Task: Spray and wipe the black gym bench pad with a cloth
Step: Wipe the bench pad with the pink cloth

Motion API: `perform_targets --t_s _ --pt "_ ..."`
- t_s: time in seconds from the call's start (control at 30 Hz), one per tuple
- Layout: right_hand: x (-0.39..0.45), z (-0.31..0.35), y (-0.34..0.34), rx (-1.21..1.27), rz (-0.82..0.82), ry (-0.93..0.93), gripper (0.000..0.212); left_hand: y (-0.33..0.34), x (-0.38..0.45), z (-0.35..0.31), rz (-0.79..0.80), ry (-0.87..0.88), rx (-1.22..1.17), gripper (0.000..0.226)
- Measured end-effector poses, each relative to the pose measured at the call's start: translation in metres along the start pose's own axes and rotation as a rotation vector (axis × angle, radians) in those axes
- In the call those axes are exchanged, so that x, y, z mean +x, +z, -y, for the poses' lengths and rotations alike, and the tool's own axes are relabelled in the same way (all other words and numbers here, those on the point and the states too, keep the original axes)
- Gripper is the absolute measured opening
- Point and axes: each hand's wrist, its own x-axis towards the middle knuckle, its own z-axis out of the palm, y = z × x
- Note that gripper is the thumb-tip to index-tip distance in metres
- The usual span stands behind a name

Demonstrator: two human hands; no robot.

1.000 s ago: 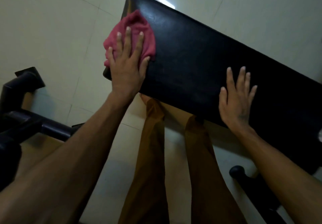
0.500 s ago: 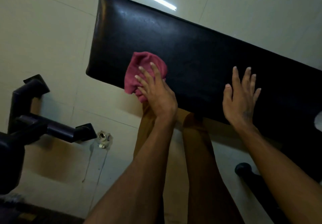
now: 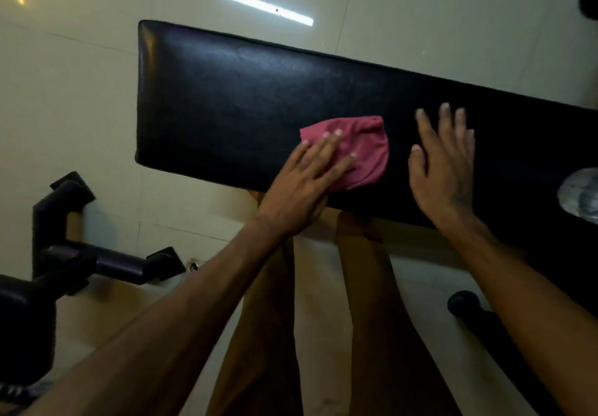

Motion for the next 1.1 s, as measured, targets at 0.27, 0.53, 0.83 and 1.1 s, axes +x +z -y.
perform_targets --t_s 0.27,0.53,0.83,1.1 --pt "0.013 0.084 0.071 -0.276 0.202 -0.641 0.068 -0.01 -0.025 0.088 0.019 -0.453 0.081 0.063" --pt "-0.026 0.001 0.058 -0.32 0.085 -0.253 0.073 -0.006 -0.014 0.055 0.025 -0.438 0.049 0.066" --pt "-0.047 0.031 0.083 -0.197 0.038 -0.024 0.066 0.008 0.038 0.012 0.114 -0.206 0.115 0.074" --pt "-0.02 -0.081 0.035 -0.097 -0.156 0.476 0.063 0.018 0.079 -0.029 0.119 -0.244 0.13 0.075"
